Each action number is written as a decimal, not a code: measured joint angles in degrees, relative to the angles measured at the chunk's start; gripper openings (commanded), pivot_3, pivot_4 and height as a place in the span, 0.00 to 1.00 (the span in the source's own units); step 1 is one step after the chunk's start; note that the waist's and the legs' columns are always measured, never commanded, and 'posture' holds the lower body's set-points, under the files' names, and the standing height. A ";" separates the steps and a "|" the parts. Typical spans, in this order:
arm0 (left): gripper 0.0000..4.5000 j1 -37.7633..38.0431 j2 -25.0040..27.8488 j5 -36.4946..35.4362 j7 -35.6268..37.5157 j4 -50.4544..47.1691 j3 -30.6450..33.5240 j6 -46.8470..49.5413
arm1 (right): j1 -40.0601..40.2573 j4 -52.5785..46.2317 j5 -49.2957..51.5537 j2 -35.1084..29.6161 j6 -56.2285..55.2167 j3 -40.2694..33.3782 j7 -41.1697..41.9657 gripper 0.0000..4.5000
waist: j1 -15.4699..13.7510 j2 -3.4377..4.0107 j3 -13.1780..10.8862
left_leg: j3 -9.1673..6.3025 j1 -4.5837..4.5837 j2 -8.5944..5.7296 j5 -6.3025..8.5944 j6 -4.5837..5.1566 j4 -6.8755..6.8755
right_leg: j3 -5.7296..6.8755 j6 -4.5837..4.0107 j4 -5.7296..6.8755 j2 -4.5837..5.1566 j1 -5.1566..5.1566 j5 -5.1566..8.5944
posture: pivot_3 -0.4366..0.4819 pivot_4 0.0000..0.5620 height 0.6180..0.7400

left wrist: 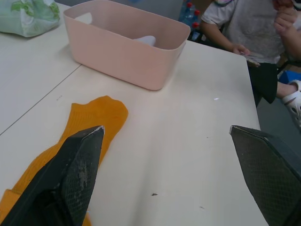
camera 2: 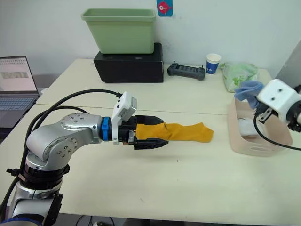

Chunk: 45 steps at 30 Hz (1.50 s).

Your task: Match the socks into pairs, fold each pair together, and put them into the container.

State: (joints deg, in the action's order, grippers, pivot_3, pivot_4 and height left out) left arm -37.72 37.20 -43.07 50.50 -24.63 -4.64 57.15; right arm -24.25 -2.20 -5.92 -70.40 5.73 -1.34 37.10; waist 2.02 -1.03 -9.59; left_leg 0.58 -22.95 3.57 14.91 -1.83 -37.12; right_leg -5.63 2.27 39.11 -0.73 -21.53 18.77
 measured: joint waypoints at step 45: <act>1.00 0.42 -3.75 5.51 -0.20 2.24 -4.10 -6.67 | -26.24 32.16 -25.95 7.38 -20.18 21.75 24.44 0.73 | -0.10 0.08 -0.06 | -0.11 0.00 0.01 0.00 -0.01 -0.77 | 0.07 -0.01 0.72 0.02 0.07 0.00 | 0.48 0.27 0.83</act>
State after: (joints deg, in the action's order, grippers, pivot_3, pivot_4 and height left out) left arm -37.30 33.45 -37.56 50.30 -22.39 -8.74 50.49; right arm -50.49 29.97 -31.87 -63.02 -14.45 20.41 61.54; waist 1.93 -0.94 -9.65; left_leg 0.47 -22.95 3.58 14.91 -1.84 -37.89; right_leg -5.57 2.26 39.83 -0.71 -21.46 18.77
